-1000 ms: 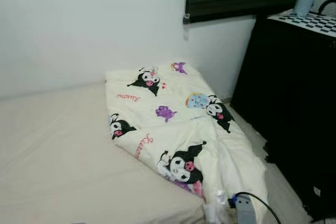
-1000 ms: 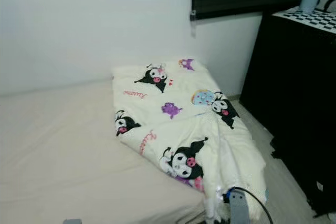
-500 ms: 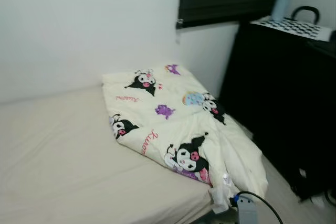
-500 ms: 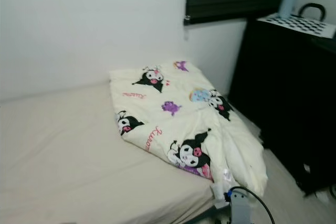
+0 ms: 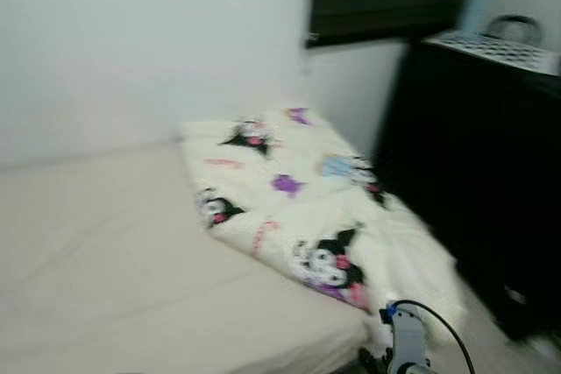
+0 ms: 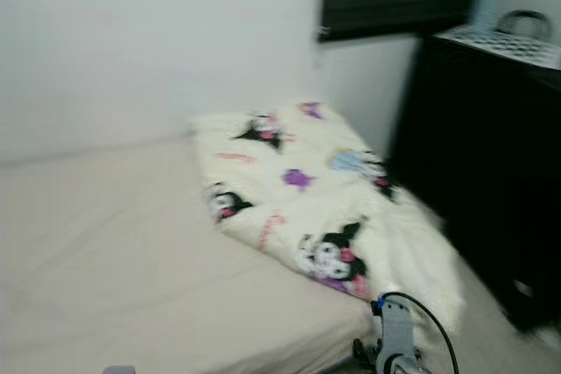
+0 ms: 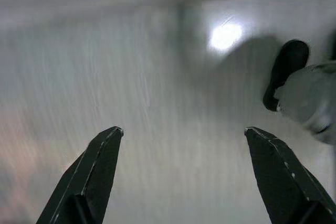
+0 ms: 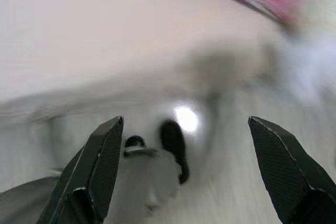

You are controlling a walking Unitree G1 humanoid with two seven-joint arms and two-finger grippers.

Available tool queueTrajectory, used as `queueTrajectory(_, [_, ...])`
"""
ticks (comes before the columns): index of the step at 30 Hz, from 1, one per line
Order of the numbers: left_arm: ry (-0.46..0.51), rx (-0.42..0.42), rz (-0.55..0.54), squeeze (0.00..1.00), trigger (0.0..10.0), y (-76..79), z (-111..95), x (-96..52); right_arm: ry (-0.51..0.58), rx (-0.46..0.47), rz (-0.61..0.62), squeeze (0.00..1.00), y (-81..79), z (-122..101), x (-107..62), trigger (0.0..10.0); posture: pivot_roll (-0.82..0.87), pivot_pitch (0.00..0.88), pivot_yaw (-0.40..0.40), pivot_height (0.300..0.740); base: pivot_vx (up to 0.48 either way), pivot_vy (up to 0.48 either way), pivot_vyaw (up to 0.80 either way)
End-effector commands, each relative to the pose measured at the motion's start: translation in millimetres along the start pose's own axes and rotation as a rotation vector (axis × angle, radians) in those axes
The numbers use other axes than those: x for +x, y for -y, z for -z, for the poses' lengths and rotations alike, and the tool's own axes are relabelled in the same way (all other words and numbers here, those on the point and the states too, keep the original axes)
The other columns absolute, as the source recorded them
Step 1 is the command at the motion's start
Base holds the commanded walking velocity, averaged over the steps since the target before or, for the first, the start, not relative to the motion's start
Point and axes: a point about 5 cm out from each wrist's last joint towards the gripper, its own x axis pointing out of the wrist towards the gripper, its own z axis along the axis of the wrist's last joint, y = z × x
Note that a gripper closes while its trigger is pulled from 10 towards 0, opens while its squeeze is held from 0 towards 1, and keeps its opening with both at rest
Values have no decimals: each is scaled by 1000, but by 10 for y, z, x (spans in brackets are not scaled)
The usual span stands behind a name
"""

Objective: Clean up the room

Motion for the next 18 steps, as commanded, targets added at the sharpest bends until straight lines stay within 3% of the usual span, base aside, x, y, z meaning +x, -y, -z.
queueTrajectory(1, [-11,10,4,0,10000,-7,29,0,23,-6,-1,0,-14,-40,6,10000,-203,0,42,740,0,-480,800])
queueTrajectory(3, [-13,0,0,0,10000,-19,38,0,20,5,9,0,-8,-32,6,10000,-203,0,44,740,0,-480,800])
queueTrajectory(18, [-7,13,23,0,10000,-16,18,1,-40,2,33,0,-7,104,-7,10000,-205,0,48,740,0,0,0])
